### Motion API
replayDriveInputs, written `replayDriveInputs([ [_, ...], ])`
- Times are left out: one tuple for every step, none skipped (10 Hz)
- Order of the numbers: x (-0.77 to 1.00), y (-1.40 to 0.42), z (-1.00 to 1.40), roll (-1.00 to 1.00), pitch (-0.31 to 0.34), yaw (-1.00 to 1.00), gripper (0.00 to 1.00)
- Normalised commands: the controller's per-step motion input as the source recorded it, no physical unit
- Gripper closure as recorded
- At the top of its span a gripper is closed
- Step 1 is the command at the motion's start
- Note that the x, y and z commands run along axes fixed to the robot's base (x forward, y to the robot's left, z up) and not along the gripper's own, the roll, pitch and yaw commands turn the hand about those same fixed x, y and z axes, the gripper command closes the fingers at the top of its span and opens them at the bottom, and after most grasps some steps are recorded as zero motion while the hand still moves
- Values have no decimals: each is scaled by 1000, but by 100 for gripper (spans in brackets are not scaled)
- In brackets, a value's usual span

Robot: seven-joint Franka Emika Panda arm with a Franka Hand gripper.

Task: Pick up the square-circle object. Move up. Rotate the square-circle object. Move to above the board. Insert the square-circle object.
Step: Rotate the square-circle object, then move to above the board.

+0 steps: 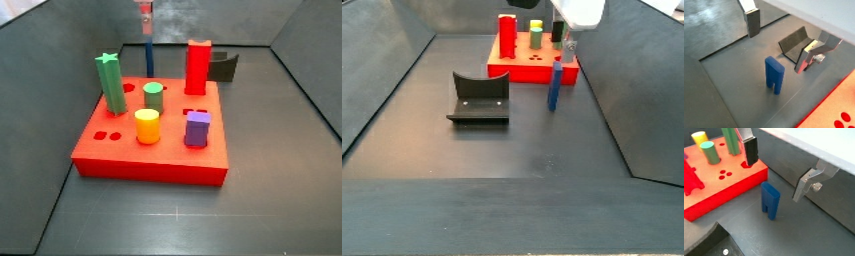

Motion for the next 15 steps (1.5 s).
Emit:
replayDriveInputs([
  [0,0,-1000,-24,32,-167,0],
  [5,1,-1000,-24,27,-112,0],
  [29,4,-1000,-19,-7,-65,0],
  [33,7,-1000,-14,-19,-49,0],
  [31,9,-863,-11,-24,-45,0],
  [30,11,-759,-10,-26,-43,0],
  [29,14,-558,-6,-24,-42,0],
  [31,16,-408,-4,-23,-42,0],
  [37,19,-219,-1,-22,-41,0],
  [0,0,0,1,-16,-41,100],
  [83,50,1000,-329,16,-9,100],
  [79,50,1000,-331,29,-9,100],
  [72,50,1000,-333,55,-18,100],
  [71,50,1000,-332,59,-27,100],
  [69,50,1000,-330,64,-40,100],
])
